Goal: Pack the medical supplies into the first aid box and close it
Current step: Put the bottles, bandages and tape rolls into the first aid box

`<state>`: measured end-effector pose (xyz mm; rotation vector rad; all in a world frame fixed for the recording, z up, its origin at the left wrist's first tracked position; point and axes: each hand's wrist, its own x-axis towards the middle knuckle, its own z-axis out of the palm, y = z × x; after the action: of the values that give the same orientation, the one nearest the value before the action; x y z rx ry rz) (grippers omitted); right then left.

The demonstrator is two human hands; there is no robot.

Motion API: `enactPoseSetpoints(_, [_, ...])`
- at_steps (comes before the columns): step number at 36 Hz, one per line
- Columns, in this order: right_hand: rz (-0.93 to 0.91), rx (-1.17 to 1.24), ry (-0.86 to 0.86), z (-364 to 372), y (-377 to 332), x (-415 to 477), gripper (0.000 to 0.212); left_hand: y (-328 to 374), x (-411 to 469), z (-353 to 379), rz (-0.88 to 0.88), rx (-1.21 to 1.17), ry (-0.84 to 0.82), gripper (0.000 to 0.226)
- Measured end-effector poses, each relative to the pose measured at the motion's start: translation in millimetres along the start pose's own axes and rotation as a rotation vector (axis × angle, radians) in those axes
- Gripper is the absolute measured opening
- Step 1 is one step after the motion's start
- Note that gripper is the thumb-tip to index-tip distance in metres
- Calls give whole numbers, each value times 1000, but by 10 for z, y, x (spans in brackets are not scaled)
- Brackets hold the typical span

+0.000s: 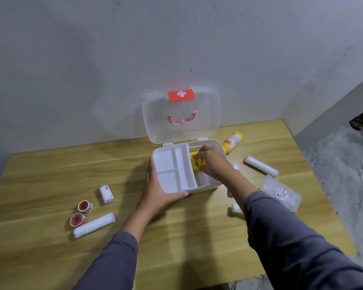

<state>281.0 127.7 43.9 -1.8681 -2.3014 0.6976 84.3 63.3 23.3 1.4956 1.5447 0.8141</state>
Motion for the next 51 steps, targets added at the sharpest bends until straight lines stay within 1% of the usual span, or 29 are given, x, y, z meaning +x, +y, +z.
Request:
enactPoseSetpoints(2, [-25,57,15,-26,27,-47,38,-6,-3,-1,6,-1,-4,133])
enactPoseSetpoints(3, [-39,105,62,-52,42,-87,33,-5,-4,-3,9,0,-6,133])
enactPoseSetpoints(5, [-22,209,216,-132,99,-202,27,-12,-4,-4,3,9,-11,134])
enactPoseSetpoints(8, [111,362,476,-229,305,-453,25,-46,10,-3,-15,32,-27,137])
enactPoseSetpoints(9, [174,403,539,-244,405,-567,25,-56,21,-3,-15,37,-30,138])
enactPoseSetpoints(11, [327,447,591,-232,631,-816,27,-69,43,-2,-4,34,-34,137])
enactPoseSetpoints(13, [456,419,570,-182,870,-1047,33,-49,49,4,15,21,-29,134])
enactPoseSetpoints(16, [619,361,421,-70,1164,-1284,51,-18,46,12,58,-10,-5,124])
enactPoseSetpoints(19, [686,307,268,45,1306,-1375,65,-21,60,10,86,-12,0,122])
enactPoseSetpoints(23, [702,226,231,96,1327,-1334,65,5,50,11,91,-11,-1,118])
enactPoseSetpoints(27, [643,196,232,71,1317,-1277,66,-2,48,32,74,7,3,126])
enactPoseSetpoints(28, [616,203,259,55,1295,-1267,65,-7,50,32,68,9,2,128])
enactPoseSetpoints(30, [540,237,372,5,1213,-1228,65,1,43,29,73,1,2,126])
enactPoseSetpoints(32, [412,268,457,-70,1083,-1158,66,5,43,24,76,-9,2,122])
enactPoseSetpoints(35, [188,286,458,-218,825,-973,67,-20,62,26,89,-22,-1,119])
enactPoseSetpoints(38, [3,169,411,-343,573,-710,67,-8,74,31,109,-46,14,114])
enactPoseSetpoints(40, [-65,57,334,-383,426,-525,67,-12,75,36,122,-39,21,114])
enactPoseSetpoints(43, [-114,-95,184,-366,262,-301,68,-40,69,43,111,-41,12,122])
enactPoseSetpoints(46, [-140,-184,57,-306,174,-167,67,-49,61,61,84,-10,28,124])
enactPoseSetpoints(51, [-212,-261,-21,-224,44,16,69,-100,59,82,13,23,15,132])
